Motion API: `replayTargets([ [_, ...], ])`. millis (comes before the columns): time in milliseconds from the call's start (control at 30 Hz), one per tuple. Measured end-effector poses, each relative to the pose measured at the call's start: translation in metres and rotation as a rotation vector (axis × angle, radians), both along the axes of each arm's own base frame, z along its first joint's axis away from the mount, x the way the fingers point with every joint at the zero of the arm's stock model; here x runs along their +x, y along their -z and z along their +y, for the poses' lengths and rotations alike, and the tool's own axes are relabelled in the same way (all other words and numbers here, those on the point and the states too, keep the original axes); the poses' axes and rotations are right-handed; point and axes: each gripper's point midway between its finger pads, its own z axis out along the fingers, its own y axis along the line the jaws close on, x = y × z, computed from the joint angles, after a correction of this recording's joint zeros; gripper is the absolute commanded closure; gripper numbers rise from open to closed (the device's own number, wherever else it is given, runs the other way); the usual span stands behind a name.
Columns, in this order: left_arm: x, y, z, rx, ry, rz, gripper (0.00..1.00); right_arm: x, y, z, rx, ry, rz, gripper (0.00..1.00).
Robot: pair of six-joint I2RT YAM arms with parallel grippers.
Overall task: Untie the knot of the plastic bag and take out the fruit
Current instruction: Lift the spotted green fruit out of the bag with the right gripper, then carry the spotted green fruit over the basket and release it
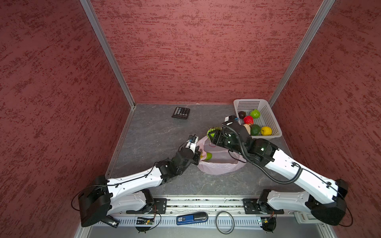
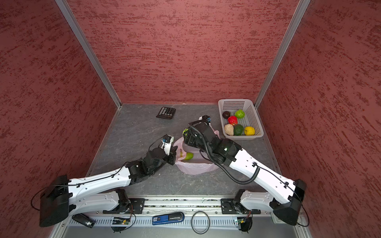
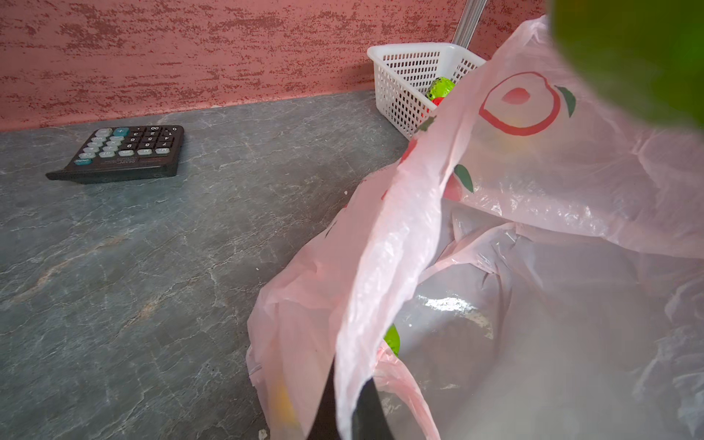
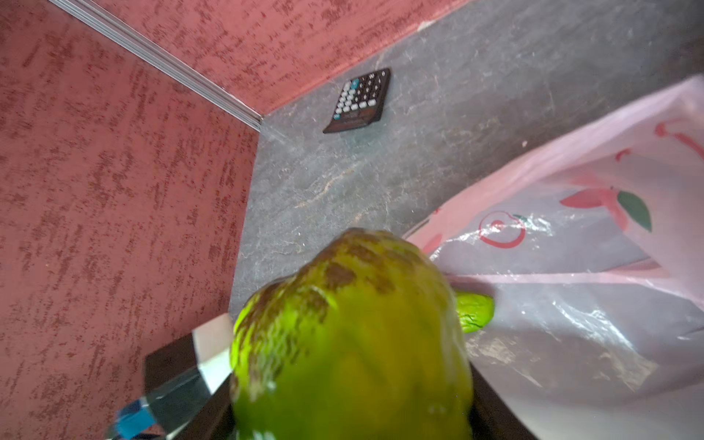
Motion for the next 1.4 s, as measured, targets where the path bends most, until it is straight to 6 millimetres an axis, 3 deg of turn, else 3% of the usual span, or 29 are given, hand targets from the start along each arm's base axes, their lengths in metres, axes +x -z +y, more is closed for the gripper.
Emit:
replayTargets([
  [133, 0.000, 0.001, 0.000, 0.002, 0.001, 0.002, 1.00, 0.013, -0.028, -0.014, 0.013, 0.035, -0.055, 0.62],
  [300, -0.001, 0.001, 0.000, 0.002, 0.003, 0.003, 1.00, 0.045, -0.052, -0.048, 0.002, 0.125, -0.114, 0.62],
  [500, -0.002, 0.001, -0.001, 0.001, 0.009, 0.004, 1.00, 0.085, -0.052, -0.102, -0.054, 0.244, -0.146, 0.62],
  [700, -0.005, 0.001, -0.004, 0.001, 0.022, 0.005, 1.00, 0.123, -0.046, -0.169, -0.091, 0.386, -0.163, 0.61],
  [967, -0.007, 0.002, -0.005, 0.007, 0.026, 0.009, 1.00, 0.162, 0.006, -0.249, -0.125, 0.542, -0.097, 0.61],
  [1400, -0.009, 0.007, -0.003, 0.024, 0.029, 0.022, 1.00, 0.218, 0.130, -0.350, -0.188, 0.707, 0.100, 0.59],
])
